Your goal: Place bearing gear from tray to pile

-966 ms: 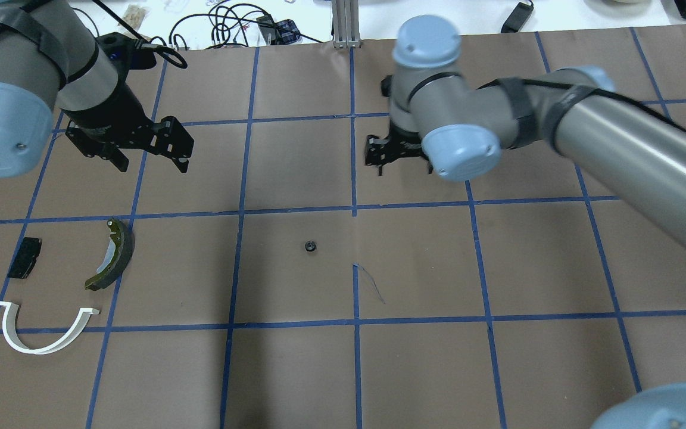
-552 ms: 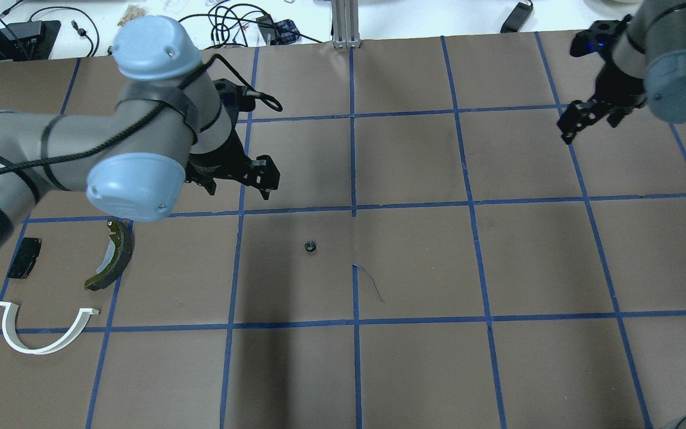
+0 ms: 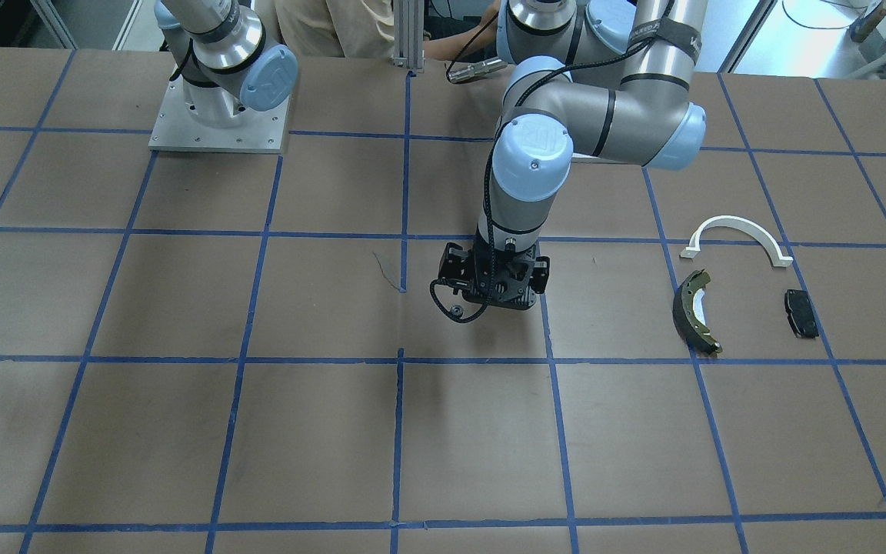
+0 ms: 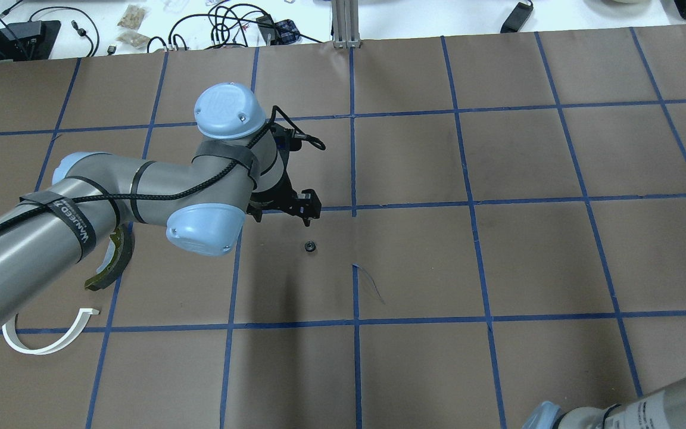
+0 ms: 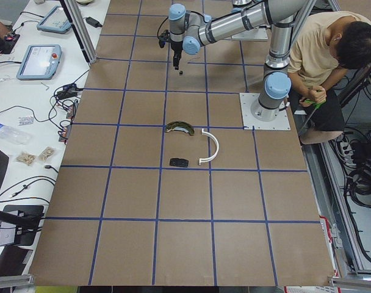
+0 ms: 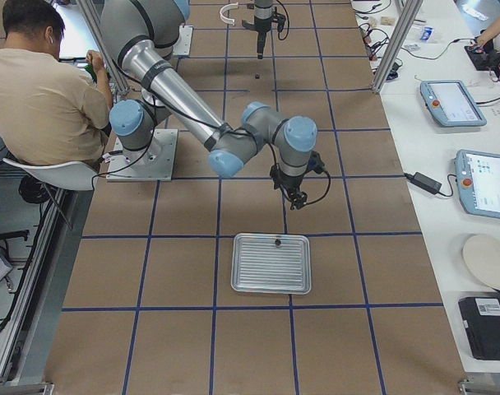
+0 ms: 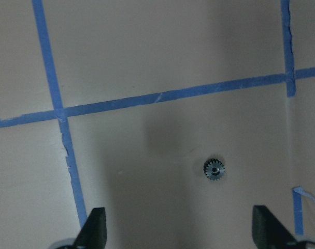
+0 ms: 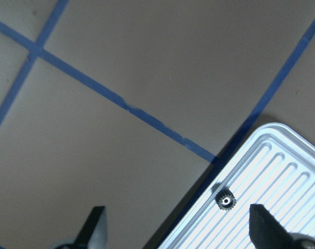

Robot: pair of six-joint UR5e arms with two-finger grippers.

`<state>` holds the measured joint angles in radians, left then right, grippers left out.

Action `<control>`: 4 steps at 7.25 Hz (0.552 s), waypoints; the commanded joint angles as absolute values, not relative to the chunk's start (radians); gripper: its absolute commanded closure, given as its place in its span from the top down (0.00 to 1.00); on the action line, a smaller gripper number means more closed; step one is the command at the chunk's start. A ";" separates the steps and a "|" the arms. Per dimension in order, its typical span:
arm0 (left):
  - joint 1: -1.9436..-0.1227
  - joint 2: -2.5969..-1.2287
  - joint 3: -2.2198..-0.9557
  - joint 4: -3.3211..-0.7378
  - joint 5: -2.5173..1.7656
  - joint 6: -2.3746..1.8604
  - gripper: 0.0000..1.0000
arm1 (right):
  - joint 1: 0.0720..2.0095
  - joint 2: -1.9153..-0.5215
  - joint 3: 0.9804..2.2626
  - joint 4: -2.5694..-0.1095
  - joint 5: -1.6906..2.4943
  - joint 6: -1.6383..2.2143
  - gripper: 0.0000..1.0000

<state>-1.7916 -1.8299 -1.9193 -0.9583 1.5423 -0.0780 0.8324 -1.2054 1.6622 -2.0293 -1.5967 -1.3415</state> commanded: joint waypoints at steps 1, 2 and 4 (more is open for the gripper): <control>-1.830 -1.899 -1.922 -0.876 1.542 -0.100 0.99 | 0.761 -1.070 1.654 -2.180 -1.592 -1.617 0.96; -1.838 -1.923 -1.922 -0.852 1.542 -0.101 0.97 | 0.758 -1.034 1.655 -2.219 -1.592 -1.719 0.95; -1.839 -1.956 -1.922 -0.839 1.542 -0.100 0.93 | 0.753 -1.026 1.657 -2.221 -1.594 -1.842 0.91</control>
<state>-1.8366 -1.9337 -1.9220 -0.8502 1.5416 -0.0996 0.7585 -1.0375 1.6557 -2.2110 -1.5926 -1.7616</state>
